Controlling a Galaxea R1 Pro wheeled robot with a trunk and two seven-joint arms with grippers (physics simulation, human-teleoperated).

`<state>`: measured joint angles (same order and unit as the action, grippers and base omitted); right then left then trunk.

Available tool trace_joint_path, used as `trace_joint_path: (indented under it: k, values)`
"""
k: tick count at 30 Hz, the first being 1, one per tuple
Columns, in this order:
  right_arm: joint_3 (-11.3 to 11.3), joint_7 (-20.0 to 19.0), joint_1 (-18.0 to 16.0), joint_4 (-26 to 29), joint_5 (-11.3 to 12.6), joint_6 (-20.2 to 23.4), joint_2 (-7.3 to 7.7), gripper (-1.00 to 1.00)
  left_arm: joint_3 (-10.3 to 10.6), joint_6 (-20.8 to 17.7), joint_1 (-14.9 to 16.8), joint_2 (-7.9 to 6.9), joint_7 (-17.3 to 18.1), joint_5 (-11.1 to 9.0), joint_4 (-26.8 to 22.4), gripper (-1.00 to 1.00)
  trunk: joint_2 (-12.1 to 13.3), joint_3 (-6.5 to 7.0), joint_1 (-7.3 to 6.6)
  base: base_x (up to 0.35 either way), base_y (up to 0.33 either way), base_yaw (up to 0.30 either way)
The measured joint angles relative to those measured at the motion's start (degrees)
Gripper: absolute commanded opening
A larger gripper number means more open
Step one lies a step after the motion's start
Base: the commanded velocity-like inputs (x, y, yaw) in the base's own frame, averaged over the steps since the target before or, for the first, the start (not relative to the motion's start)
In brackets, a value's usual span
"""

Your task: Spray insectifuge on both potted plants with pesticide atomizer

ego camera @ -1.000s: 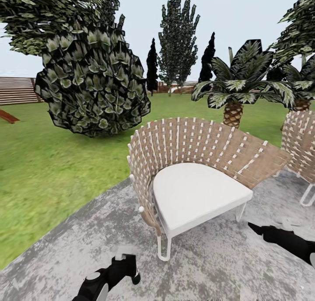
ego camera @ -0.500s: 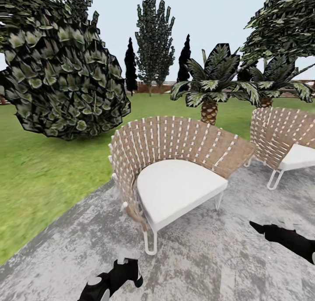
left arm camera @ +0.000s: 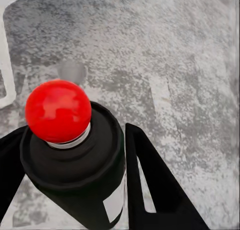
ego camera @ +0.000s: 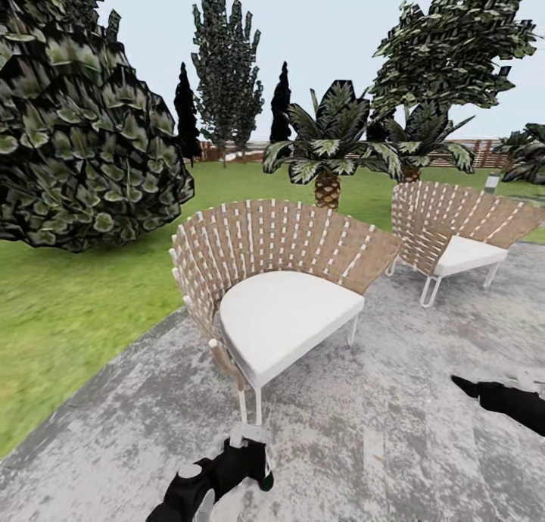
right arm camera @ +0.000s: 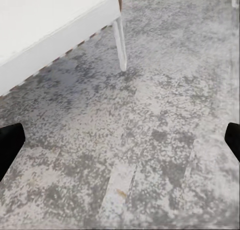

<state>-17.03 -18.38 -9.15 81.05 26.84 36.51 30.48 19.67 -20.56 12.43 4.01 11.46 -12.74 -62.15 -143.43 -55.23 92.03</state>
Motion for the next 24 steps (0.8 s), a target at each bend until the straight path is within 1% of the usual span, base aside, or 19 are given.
trace_joint_path:
  k: [1, 2, 3, 4, 5, 6, 8, 10, 13, 14, 16, 17, 18, 19, 20, 21, 22, 23, 24]
  values:
    - [-0.8, -1.0, 0.0, 0.0, 0.0, 2.4, 1.98, 1.00, 0.2, -6.1, 2.6, 0.25, 0.3, -0.1, -1.2, -1.00, 0.0, 0.00, 0.00, 0.000, 0.000, -0.295]
    - [-2.6, -13.4, 0.0, 0.3, 0.1, 5.2, 4.72, 1.00, 6.0, -11.5, 8.4, 1.52, 0.3, 0.3, 1.9, -1.00, 0.0, 0.01, 0.01, 0.000, 0.000, -0.295]
    - [-2.5, -19.2, 0.0, 0.3, 0.1, 5.3, 5.25, 1.00, 8.4, -11.6, 10.0, 1.97, 0.1, 0.2, 3.3, -1.00, 0.0, 0.00, 0.00, 0.000, 0.000, -0.295]
    - [-2.3, -23.6, 0.0, 0.3, 0.0, 5.3, 5.40, 1.00, 9.4, -11.2, 10.9, 2.10, -0.1, 0.4, 5.1, -1.00, 0.0, -0.01, 0.01, 0.000, 0.000, -0.295]
    - [-1.9, -26.9, 0.0, 0.3, 0.0, 5.1, 5.50, 1.00, 10.0, -9.2, 11.8, 2.33, -0.4, 0.3, 7.6, -1.00, 0.0, -0.01, 0.01, 0.000, 0.000, -0.295]
    - [-0.7, -27.6, 0.0, 0.3, -0.1, 5.1, 5.53, 1.00, 10.1, -7.3, 12.2, 2.41, -0.4, 0.0, 8.7, -1.00, 0.0, -0.01, 0.01, 0.000, 0.000, -0.295]
    - [3.3, -27.5, 0.0, 0.2, -0.1, 4.7, 5.54, 1.00, 10.2, -5.4, 12.6, 2.47, -0.4, -0.2, 9.6, -1.00, 0.0, -0.01, 0.01, 0.000, 0.000, -0.295]
    - [7.1, -25.2, -0.3, 0.1, -0.1, 2.8, 5.55, 1.00, 10.3, -4.7, 12.7, 2.33, -0.5, 0.1, 9.4, -1.00, 0.0, -0.01, 0.00, 0.000, 0.000, -0.295]
    - [13.5, -22.1, -0.4, 0.1, -0.1, 1.8, 4.31, 1.00, 10.7, -2.9, 12.7, 2.00, 1.6, 0.2, 9.3, -1.00, 0.0, -0.01, 0.01, 0.000, 0.000, -0.295]
    - [15.2, -21.3, -0.5, 0.2, -0.1, 1.6, 4.11, 1.00, 10.7, -2.5, 12.9, 1.79, 5.4, 0.3, 9.6, -1.00, 0.0, -0.01, 0.01, 0.000, 0.000, -0.295]
    - [16.6, -20.8, -0.5, 0.2, -0.1, 0.5, 4.03, 1.00, 10.6, -1.9, 14.4, 0.97, 16.4, 0.7, 11.3, -1.00, 0.0, -0.01, 0.00, 0.000, 0.000, -0.295]
    - [16.9, -21.2, -0.5, 0.3, -0.1, -0.3, 4.11, 1.00, 10.5, -1.1, 16.0, 0.53, 24.1, 1.4, 14.0, -1.00, 0.0, -0.01, 0.00, 0.000, 0.000, -0.296]
    - [17.0, -21.9, -0.5, 0.3, 0.0, -0.7, 4.07, 1.00, 10.5, 0.2, 17.7, 0.49, 30.0, 2.5, 17.1, -1.00, 0.0, -0.01, 0.01, 0.000, 0.000, -0.296]
    - [17.7, -23.2, -0.7, 0.3, 0.0, -1.3, 3.72, 1.00, 10.5, 3.2, 20.3, 0.64, 36.2, 5.0, 24.2, -1.00, 0.0, -0.01, 0.01, 0.000, 0.000, -0.295]
    - [18.7, -23.3, -0.7, 0.3, 0.0, -1.5, 3.17, 1.00, 10.5, 3.8, 21.0, 0.51, 37.4, 5.3, 26.0, -1.00, 0.0, -0.01, 0.01, 0.000, 0.000, -0.295]
    - [19.8, -23.5, -1.4, 0.2, 0.1, -2.4, 0.88, 1.00, 10.6, 4.3, 21.4, 0.22, 38.3, 5.6, 27.3, -1.00, 0.0, -0.01, 0.01, 0.000, 0.000, -0.295]
    - [20.2, -23.5, -2.8, 0.2, 0.1, -2.8, -0.93, 1.00, 10.5, 5.1, 21.7, -0.01, 38.5, 5.6, 27.6, -1.00, 0.0, -0.01, 0.01, 0.000, 0.000, -0.296]
    - [20.6, -23.8, -4.8, 0.1, 0.2, -2.5, -2.10, 1.00, 10.4, 7.0, 21.8, -0.61, 38.7, 5.5, 27.8, -1.00, 0.0, 0.00, 0.00, 0.000, 0.000, -0.296]
    - [22.2, -24.4, -7.1, 0.1, 0.2, -1.6, -2.79, 1.00, 10.3, 9.0, 21.9, -1.78, 38.8, 5.4, 27.6, -1.00, 0.0, 0.00, 0.00, 0.000, 0.000, -0.295]
